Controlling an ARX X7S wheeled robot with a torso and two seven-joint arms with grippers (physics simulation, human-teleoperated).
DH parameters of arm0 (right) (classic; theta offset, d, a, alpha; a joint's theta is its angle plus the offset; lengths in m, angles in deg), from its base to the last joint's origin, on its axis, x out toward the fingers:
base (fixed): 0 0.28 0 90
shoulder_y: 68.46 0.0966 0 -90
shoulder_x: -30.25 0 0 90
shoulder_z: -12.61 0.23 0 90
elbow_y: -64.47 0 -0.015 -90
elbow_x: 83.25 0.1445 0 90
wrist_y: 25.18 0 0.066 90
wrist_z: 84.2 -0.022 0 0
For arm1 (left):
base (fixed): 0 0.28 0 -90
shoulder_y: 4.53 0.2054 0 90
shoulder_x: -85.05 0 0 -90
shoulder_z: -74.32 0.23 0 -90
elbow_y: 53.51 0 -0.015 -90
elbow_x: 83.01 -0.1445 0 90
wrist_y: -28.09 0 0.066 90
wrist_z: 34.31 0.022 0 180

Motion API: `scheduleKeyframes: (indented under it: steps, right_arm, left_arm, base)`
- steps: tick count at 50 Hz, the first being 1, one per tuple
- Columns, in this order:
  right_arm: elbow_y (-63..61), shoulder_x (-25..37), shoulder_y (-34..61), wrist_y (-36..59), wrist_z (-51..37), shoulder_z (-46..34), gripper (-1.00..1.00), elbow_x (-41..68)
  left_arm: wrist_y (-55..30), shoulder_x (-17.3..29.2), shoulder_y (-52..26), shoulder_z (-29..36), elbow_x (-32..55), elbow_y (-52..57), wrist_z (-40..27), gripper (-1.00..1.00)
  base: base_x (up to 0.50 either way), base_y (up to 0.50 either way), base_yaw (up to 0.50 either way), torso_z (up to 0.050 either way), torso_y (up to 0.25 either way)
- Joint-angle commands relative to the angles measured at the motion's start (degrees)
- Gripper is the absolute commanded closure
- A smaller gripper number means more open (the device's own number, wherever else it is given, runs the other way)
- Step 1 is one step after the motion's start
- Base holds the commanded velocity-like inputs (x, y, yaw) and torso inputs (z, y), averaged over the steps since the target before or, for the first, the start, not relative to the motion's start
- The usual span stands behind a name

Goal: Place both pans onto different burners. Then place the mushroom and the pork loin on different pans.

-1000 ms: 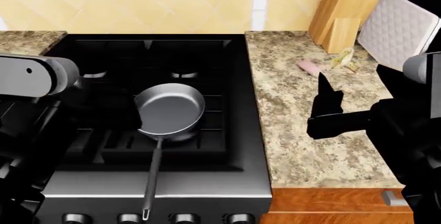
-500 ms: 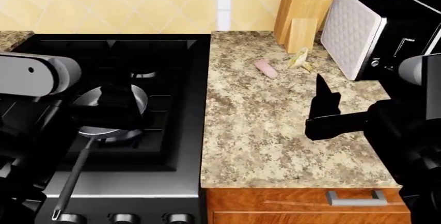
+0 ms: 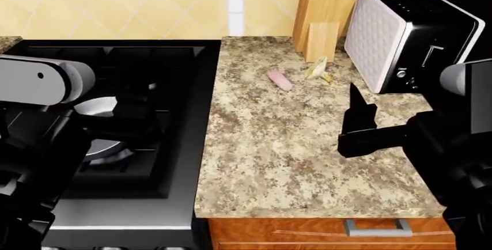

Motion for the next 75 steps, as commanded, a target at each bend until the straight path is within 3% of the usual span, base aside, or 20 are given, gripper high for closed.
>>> scheduleKeyframes:
  steps: [1,19,32,57,75]
  right_arm:
    - [-0.31,-0.19,0.33,0.16,0.26,-0.56,-1.0,-0.34]
    - [-0.19,-0.37,0.32,0.17,0.5,-1.15,-1.0,-1.11]
    - [1.99,-1.17,1.63,1.31,1.52,-2.86,-1.0,-2.4]
    - [16.59,-10.94,13.16,6.22,6.12,-12.43,-1.0,-9.97]
    - [34.03,-16.92,20.51,4.91,15.96,-20.31,-1.0,-25.4]
  left_arm:
    - [0.15,0.22,0.12,0.1,-0.26,0.02,0.15,-1.0]
    - [0.62,0.7,0.17,-0.09,-0.51,0.01,0.16,-1.0]
    - [0.34,0.75,-1.43,1.15,0.08,-0.23,-0.67,-1.0]
    - [-0.01,-0.32,-3.19,3.41,-0.46,-0.97,-0.55,-1.0]
    - [0.46,-0.31,-1.55,2.98,-2.46,-0.94,1.34,-1.0]
  base:
    - [0.0,0.0,0.0,0.0,0.0]
    - [0.38,0.0,0.0,0.0,0.0]
    - [0.02,0.0,0.0,0.0,0.001]
    - [0.0,0.0,0.0,0.0,0.0]
    - [0.0,0.0,0.0,0.0,0.0]
